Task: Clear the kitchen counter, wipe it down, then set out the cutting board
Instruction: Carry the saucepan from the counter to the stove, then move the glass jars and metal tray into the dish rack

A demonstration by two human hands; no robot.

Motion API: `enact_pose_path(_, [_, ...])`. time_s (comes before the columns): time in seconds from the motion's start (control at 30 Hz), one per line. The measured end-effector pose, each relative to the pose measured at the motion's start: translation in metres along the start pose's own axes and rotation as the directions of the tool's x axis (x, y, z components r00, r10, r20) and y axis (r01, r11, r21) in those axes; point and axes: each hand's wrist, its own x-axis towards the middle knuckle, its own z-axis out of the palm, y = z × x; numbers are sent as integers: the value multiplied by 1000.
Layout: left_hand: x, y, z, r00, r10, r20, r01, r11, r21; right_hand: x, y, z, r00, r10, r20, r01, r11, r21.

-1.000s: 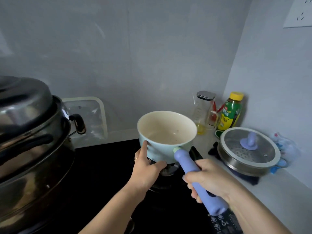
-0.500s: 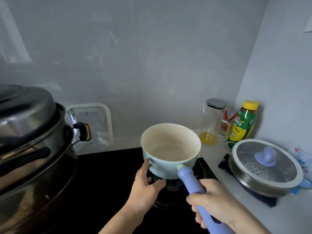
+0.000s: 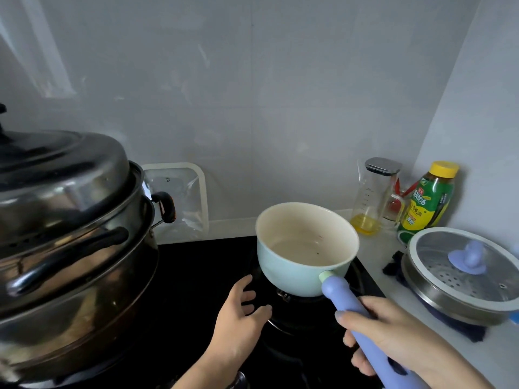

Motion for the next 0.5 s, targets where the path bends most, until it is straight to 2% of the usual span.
enact_pose_path(0.07, [-2,1,0,1000,18,-8,-18,1000,12,-1,1,1,998,-43,-53,43,999,-12])
enact_pose_path(0.2, [-7,3,3,999,32,10,-32,999,27,0,4,-4,971,-180,-158,142,964,-224])
enact_pose_path(0.3, [-16,1,-4,1000,31,-3,-30,998,55,-1,4,-9,939,-273,-209,241,956,-168])
enact_pose_path(0.4, [-31,-7,-22,997,46,-58,-39,993,116,1,7,-17,838,-464,-286,431,885,-174])
enact_pose_path(0.43, [-37,-11,-30,996,47,-79,-37,991,127,-1,5,-18,800,-536,-268,504,844,-185])
enact_pose_path(0.5, [-53,-20,-50,991,27,-129,-11,993,120,-5,0,-7,780,-611,-134,575,785,-231])
